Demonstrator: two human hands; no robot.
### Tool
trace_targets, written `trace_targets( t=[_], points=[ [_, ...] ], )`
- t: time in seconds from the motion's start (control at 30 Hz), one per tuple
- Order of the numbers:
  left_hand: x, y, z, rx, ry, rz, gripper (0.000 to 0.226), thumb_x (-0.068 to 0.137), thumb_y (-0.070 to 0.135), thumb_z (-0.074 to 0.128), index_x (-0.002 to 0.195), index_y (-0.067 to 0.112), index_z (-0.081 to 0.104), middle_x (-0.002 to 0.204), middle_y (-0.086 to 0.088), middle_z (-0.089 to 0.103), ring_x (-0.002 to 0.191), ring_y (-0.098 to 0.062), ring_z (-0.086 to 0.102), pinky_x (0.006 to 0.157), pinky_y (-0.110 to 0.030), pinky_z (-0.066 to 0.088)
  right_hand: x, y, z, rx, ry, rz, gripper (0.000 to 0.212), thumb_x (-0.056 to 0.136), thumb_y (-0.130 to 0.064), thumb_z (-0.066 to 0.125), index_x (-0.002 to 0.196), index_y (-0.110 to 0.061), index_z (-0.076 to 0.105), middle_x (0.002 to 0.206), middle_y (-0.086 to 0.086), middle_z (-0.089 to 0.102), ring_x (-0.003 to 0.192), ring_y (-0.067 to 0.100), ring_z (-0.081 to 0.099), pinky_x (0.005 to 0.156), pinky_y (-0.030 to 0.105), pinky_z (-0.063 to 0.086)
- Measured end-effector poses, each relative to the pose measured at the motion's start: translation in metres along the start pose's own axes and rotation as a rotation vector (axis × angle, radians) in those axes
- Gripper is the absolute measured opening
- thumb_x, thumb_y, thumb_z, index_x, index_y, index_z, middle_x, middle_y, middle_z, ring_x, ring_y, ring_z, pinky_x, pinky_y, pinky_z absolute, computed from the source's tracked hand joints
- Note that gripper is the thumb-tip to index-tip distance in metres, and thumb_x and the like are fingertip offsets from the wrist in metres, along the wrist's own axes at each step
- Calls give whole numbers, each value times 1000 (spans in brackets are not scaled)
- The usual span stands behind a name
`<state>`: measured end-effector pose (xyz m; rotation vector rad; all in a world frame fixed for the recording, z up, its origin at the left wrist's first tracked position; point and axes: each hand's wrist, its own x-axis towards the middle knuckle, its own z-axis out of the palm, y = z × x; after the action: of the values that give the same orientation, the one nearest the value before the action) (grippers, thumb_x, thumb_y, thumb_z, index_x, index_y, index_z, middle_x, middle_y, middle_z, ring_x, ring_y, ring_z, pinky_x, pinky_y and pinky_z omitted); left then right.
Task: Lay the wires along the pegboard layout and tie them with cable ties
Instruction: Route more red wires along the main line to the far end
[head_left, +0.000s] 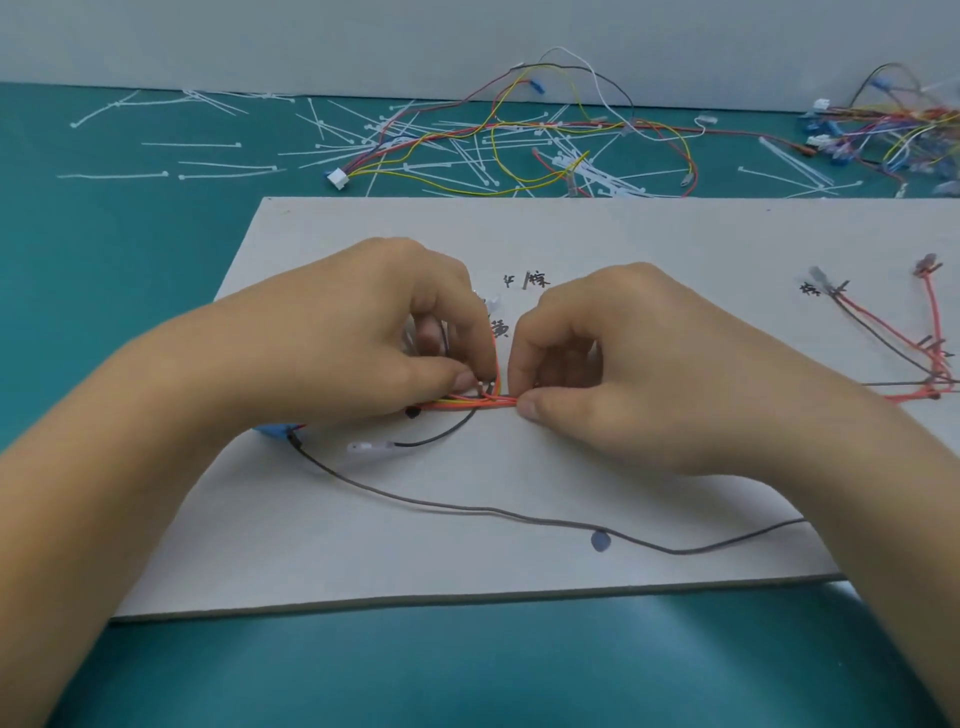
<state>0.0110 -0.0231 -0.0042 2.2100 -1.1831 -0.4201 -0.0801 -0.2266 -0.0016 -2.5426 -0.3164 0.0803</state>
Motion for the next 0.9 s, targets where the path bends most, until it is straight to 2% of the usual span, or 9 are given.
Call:
trace_targets(
  t=[0.07, 0.2, 0.33, 0.47, 0.6, 0.8, 0.9],
  points=[
    [0, 0, 2, 35, -1, 3, 22, 88, 23, 77, 85, 45, 76, 92, 14, 65, 86, -8, 64, 79, -38, 54, -2, 1, 2, 24, -6, -3, 12, 81, -16, 73, 76, -26, 72, 68, -9, 65, 69, 7, 61, 62, 26, 49],
    [0, 2, 7, 79, -30, 2, 12, 87, 28, 62, 84, 38, 67, 90, 13, 56, 89, -7, 60, 78, -30, 48, -2, 3, 3, 55, -22, 6, 13, 84, -15, 72, 77, -26, 69, 69, -11, 63, 66, 7, 60, 59, 21, 47],
    [-1, 2, 3, 79, -85, -8, 16, 94, 20, 65, 89, 35, 63, 92, 13, 55, 91, -8, 58, 82, -37, 48, -4, 5, 2, 50, -37, 25, 13, 88, -21, 71, 79, -28, 65, 69, -17, 61, 64, 7, 58, 56, 20, 41],
    [-1, 2, 1, 57, -92, 3, 6, 91, 29, 59, 92, 33, 63, 93, 14, 57, 92, -10, 57, 83, -41, 51, -4, 5, 2, 58, -43, 27, 14, 90, -24, 70, 79, -29, 63, 69, -17, 61, 65, 8, 57, 57, 23, 41],
    [-1, 3, 2, 40, -106, 19, 9, 84, 34, 60, 92, 32, 63, 93, 11, 58, 94, -12, 58, 84, -41, 51, -4, 6, 2, 72, -44, 31, 13, 90, -24, 71, 80, -29, 64, 70, -17, 61, 65, 8, 57, 58, 25, 41],
    [-1, -1, 1, 0, -124, 30, 11, 84, 39, 64, 94, 34, 63, 95, 12, 59, 97, -13, 58, 84, -32, 48, -6, 6, 2, 82, -38, 5, 15, 90, -20, 72, 80, -27, 63, 68, -12, 59, 64, 10, 55, 57, 21, 40],
    [-1, -2, 2, -7, -122, 25, 11, 85, 40, 64, 94, 34, 63, 95, 12, 59, 96, -12, 58, 85, -33, 49, -5, 6, 2, 85, -42, 6, 15, 90, -21, 71, 80, -28, 63, 69, -11, 60, 64, 10, 55, 57, 23, 42]
  ],
)
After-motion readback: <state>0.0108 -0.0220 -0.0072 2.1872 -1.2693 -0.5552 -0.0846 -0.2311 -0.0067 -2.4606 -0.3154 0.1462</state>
